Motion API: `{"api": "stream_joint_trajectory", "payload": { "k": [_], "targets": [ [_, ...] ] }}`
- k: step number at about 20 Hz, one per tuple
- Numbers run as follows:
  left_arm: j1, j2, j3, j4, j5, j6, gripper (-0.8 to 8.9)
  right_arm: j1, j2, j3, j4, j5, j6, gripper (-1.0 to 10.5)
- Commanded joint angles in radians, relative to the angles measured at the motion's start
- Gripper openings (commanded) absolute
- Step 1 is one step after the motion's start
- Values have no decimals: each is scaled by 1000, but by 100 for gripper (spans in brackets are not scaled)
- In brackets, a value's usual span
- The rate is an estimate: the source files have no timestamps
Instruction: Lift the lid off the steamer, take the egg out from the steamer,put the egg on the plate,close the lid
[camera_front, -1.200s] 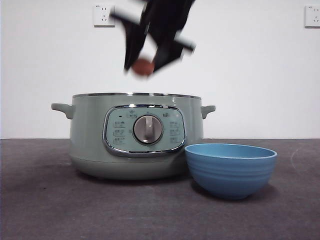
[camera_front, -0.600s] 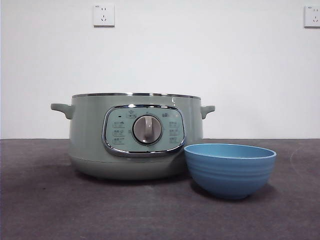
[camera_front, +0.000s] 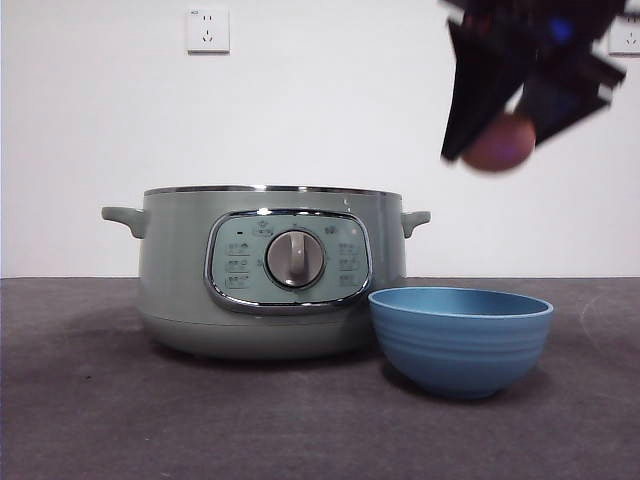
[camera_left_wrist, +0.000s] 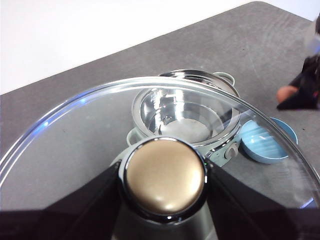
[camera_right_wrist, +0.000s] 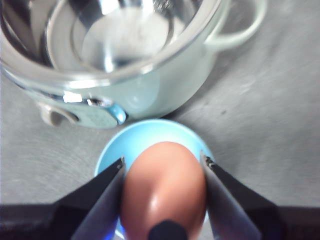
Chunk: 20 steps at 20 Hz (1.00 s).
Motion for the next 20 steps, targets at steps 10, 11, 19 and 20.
{"api": "stream_joint_trajectory", "payload": {
  "k": [10, 11, 19, 20],
  "targets": [
    [-2, -10, 16, 56, -1, 8, -8, 12, 160, -158, 270, -30, 16, -17],
    [-2, -10, 16, 56, -1, 8, -8, 16, 185, -158, 285, -30, 16, -17],
    [-2, -9, 16, 56, -1, 8, -8, 29, 324, -158, 332, -29, 12, -16],
    [-2, -9, 16, 56, -1, 8, -8, 29, 336, -158, 332, -29, 12, -17]
  ]
}}
